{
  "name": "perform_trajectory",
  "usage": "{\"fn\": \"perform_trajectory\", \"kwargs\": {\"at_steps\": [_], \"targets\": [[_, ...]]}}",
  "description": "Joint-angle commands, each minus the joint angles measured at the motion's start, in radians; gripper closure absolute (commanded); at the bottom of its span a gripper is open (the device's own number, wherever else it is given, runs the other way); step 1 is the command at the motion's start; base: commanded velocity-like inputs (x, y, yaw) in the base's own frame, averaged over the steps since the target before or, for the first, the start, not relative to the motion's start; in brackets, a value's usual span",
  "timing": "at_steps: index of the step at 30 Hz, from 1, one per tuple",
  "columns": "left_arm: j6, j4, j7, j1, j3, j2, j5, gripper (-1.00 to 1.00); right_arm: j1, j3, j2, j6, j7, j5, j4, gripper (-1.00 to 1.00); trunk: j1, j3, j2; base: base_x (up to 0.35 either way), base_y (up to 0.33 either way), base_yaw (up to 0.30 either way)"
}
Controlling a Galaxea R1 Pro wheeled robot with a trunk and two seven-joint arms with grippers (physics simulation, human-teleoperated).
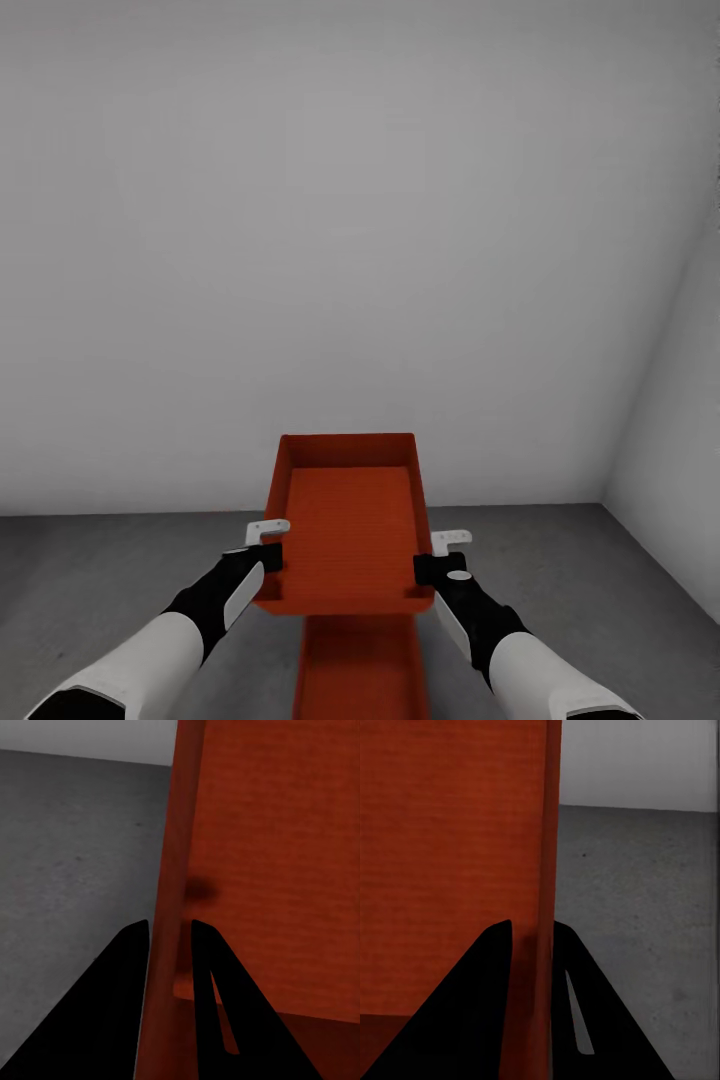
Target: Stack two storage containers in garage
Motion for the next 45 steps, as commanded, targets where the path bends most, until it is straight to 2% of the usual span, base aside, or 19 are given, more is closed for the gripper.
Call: {"fn": "perform_trajectory", "kwargs": {"at_steps": [1,27,45], "targets": [[0.008,-0.004,0.021,-0.002,0.071,0.0,-0.027,1.0,0.001,0.012,0.001,0.008,0.011,-0.006,-0.002,1.0,0.0,-0.001,-0.001,0.0,-0.174,0.0],[0.008,-0.004,0.021,-0.002,0.071,0.0,-0.028,1.0,0.001,0.012,0.001,0.008,0.01,-0.007,-0.002,1.0,0.0,-0.002,-0.001,0.047,-0.014,0.0],[0.008,-0.004,0.021,-0.002,0.071,0.001,-0.028,1.0,0.001,0.011,0.0,0.008,0.009,-0.009,-0.002,1.0,0.0,-0.029,-0.001,0.0,0.0,0.0]]}}
